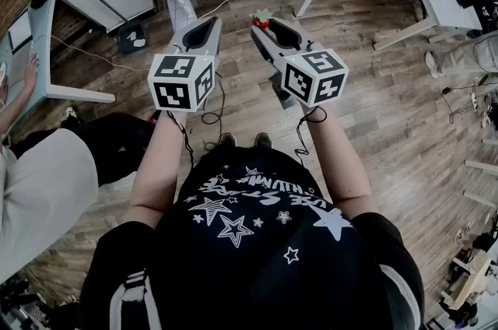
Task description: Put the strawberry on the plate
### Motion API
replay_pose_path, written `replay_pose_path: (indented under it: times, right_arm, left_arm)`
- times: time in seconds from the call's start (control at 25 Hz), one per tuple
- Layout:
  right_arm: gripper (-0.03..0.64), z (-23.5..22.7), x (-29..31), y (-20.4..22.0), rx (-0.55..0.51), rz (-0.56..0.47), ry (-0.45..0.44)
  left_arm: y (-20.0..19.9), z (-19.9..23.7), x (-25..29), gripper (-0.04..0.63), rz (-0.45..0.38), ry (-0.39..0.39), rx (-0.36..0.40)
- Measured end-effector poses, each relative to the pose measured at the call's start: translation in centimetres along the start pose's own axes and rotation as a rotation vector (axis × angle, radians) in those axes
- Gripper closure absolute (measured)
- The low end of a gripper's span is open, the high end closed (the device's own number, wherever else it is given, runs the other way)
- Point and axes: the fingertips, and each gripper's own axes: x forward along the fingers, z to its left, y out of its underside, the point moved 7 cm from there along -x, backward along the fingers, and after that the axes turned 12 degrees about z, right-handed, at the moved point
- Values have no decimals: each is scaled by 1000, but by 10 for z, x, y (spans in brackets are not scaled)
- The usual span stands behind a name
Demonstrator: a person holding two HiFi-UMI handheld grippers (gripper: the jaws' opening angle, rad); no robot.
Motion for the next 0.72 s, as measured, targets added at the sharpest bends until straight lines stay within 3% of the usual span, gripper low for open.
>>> replay_pose_path:
  times: [0.72]
  right_arm:
    - [471, 11, 9, -5, -19, 3, 11]
  left_arm:
    - [-4, 6, -6, 586, -36, 24, 19]
